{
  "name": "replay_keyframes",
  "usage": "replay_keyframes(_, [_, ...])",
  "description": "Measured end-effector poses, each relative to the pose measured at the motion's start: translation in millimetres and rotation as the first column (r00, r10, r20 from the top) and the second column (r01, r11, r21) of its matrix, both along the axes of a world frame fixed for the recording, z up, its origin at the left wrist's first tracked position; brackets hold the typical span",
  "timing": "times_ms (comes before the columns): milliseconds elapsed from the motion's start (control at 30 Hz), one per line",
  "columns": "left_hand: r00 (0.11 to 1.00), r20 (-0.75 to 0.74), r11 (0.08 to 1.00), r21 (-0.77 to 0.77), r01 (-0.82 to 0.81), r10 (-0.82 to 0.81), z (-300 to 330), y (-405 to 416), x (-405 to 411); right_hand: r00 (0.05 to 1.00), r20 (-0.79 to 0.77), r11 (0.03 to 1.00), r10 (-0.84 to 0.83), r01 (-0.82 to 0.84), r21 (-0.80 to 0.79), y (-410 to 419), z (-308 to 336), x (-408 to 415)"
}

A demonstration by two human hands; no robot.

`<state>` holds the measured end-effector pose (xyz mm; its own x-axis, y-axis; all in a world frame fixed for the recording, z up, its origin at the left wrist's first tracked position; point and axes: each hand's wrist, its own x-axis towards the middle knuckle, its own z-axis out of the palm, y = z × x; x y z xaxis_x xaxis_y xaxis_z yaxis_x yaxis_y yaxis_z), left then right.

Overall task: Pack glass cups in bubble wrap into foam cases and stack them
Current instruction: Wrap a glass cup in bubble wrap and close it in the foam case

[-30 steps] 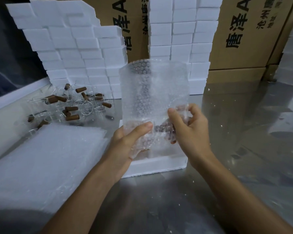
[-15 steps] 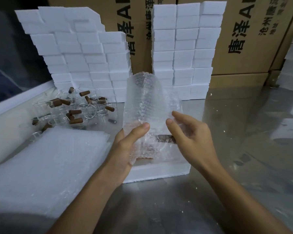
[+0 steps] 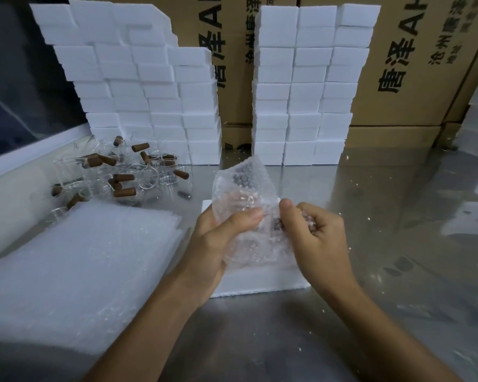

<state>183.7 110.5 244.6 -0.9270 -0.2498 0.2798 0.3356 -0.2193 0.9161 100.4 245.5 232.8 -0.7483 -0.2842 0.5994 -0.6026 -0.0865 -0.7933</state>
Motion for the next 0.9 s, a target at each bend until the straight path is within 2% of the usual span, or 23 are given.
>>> replay_keyframes(100, [1.0,0.014,1.0,-0.008,-0.02,0.02,2.9,-3.7,0.7,0.983,0.18,0.993,0.031,-0.01,-0.115,-2.8,4.1,0.2])
replay_keyframes(200, [0.995,0.033,0.995,-0.009,-0.097,0.097,5.5,-9.2,0.6,0.958,0.272,0.99,0.085,-0.05,-0.131,-4.0,5.5,-3.4])
replay_keyframes(433, [0.976,0.057,0.976,-0.063,-0.209,0.212,12.0,-23.7,2.4,0.99,0.12,0.997,0.071,-0.074,0.023,-1.7,3.3,-9.7])
replay_keyframes(567, [0.956,-0.015,0.912,-0.295,-0.284,0.293,11.1,-27.7,3.5,0.995,0.096,0.998,0.042,-0.045,0.035,1.5,3.3,-12.1])
replay_keyframes(733, [0.977,-0.056,0.911,-0.352,-0.213,0.207,14.1,-28.7,6.2,0.996,0.084,1.0,-0.011,0.01,0.013,2.9,5.2,-13.9])
replay_keyframes(833, [0.942,-0.09,0.898,-0.284,-0.335,0.323,16.4,-20.0,7.0,0.998,0.059,1.0,-0.001,0.001,-0.001,-0.8,3.8,-9.4])
replay_keyframes(900, [0.897,-0.163,0.819,-0.365,-0.442,0.411,16.8,-10.8,6.8,0.999,0.031,1.0,0.016,-0.016,0.006,-3.3,1.7,-5.7])
